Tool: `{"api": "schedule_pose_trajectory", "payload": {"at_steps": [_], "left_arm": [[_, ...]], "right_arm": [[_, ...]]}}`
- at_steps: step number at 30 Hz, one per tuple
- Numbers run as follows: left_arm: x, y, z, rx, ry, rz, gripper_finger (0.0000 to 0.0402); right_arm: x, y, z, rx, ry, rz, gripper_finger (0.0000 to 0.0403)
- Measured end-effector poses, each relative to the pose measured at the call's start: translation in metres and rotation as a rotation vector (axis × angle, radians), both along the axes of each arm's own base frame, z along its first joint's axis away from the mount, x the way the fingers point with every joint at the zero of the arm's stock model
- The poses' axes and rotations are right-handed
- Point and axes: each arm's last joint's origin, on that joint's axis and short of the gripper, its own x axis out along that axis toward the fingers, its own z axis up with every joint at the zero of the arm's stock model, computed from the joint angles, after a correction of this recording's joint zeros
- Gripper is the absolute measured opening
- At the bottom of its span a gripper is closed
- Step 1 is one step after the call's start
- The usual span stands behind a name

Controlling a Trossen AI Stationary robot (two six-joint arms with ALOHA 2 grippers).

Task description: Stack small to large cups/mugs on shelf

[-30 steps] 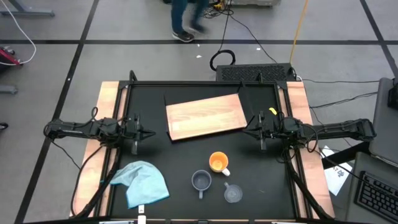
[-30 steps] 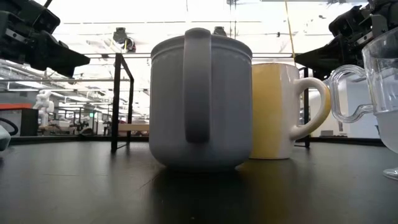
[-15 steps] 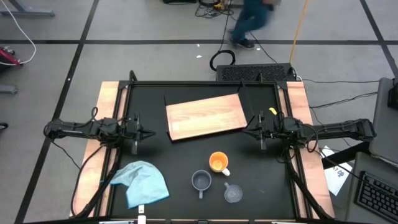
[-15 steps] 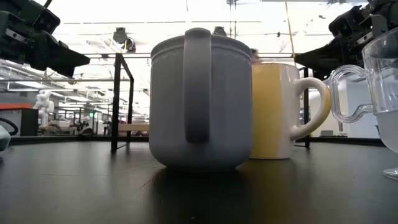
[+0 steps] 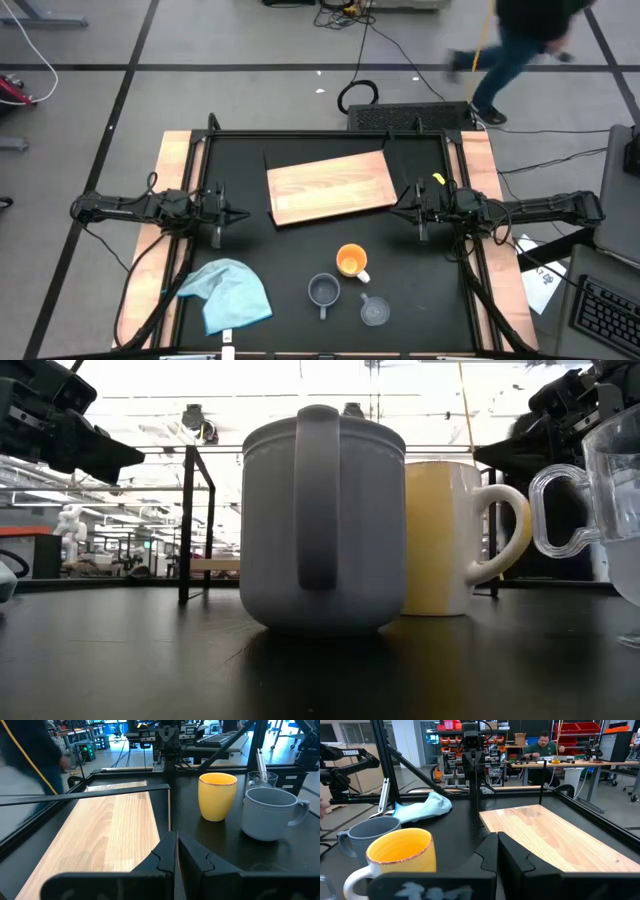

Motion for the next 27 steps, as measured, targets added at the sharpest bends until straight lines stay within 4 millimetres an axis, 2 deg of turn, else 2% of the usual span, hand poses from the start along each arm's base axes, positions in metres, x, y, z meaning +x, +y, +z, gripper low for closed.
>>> {"api": "schedule_pose_trajectory", "payload": {"at_steps": [11, 27], "left_arm": [[0.0000, 0.0000, 0.0002, -0.002, -0.002, 0.000, 0.0021], [0.0008, -0.0001, 0.0074, -0.116, -0.079, 0.012, 0.0021]], "right_arm": [[0.0000, 0.0000, -0.0001, 0.000, 0.001, 0.000, 0.0000], [0.0000, 0.0000, 0.0038, 0.006, -0.039, 0.000, 0.0000]]}}
